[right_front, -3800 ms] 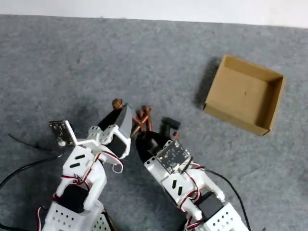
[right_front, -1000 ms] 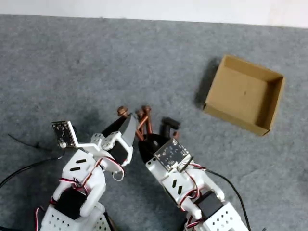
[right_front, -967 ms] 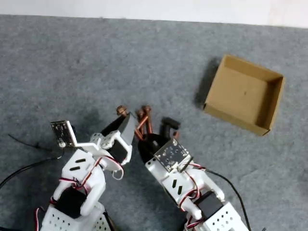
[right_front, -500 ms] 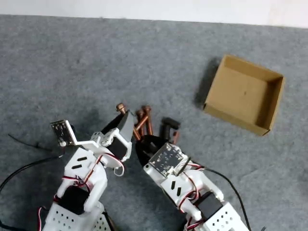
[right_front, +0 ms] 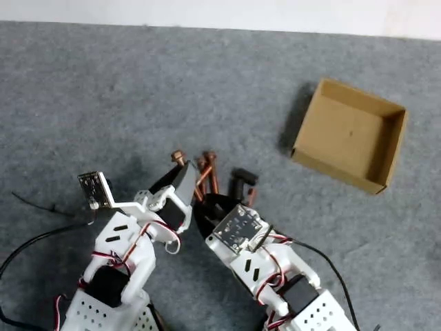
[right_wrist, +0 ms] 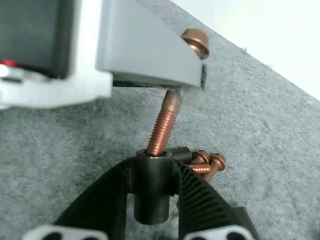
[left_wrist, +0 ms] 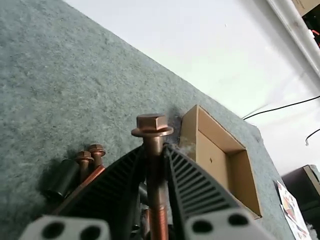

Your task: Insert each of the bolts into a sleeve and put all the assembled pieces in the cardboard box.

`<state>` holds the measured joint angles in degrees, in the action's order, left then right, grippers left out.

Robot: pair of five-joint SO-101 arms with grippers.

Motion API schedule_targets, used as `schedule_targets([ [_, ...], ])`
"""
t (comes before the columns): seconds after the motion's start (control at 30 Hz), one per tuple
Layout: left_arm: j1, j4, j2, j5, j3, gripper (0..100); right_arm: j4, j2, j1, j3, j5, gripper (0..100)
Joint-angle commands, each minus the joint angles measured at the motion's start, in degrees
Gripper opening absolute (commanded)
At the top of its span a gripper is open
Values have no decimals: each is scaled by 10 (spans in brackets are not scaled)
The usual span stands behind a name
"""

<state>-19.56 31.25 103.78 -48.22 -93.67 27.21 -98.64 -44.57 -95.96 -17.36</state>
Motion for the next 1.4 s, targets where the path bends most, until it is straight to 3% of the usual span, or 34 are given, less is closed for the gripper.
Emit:
schedule_targets([
  [0.0, -79, 76, 1, 14, 15, 7, -6, -15, 23, -89, -4, 5],
  [0.1, -104, 112, 1, 52, 28, 6, -6, -15, 28, -89, -4, 5],
  [0.5, -105, 135, 1, 70, 23, 26, -7, -15, 29, -90, -4, 5],
  [0.57, -109, 135, 1, 94, 20, 100, -7, -15, 29, -90, -4, 5],
  [0.73, -106, 134, 1, 89, -12, 404, -7, -15, 29, -90, -4, 5],
  [0.83, -81, 133, 1, 61, -4, 479, -7, -15, 36, -89, -4, 5],
  [1.1, 167, 133, 1, -100, 75, 417, -62, -9, 156, -89, 10, 5],
  [1.37, 202, 132, 1, -105, 74, 292, -57, -8, 308, -48, 84, 5],
])
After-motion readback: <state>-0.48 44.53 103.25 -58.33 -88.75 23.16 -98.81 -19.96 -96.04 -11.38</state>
